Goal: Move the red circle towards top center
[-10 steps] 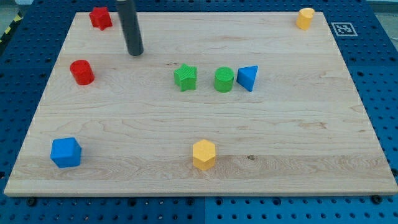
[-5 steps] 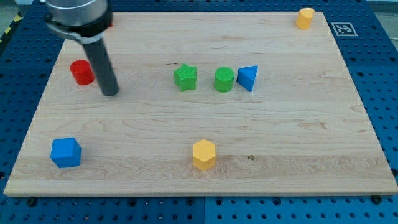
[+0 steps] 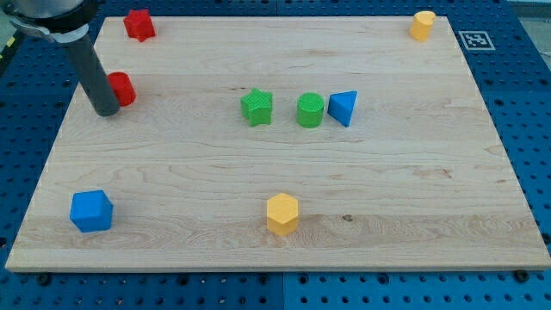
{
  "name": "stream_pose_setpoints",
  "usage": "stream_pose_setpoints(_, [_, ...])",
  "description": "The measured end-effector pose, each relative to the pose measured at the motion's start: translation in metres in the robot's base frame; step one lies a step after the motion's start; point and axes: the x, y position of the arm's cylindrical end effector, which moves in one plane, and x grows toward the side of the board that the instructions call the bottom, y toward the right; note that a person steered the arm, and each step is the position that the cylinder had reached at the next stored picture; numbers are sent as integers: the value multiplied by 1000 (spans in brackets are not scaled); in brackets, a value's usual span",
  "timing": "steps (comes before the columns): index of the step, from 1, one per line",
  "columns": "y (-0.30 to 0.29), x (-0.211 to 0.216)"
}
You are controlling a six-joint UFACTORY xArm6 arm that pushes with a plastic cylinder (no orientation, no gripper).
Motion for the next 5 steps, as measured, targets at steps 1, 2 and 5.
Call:
stream_pose_setpoints(1, [-2, -11])
stream_pose_setpoints(2, [-2, -31])
stream_pose_setpoints(5, [-43, -52])
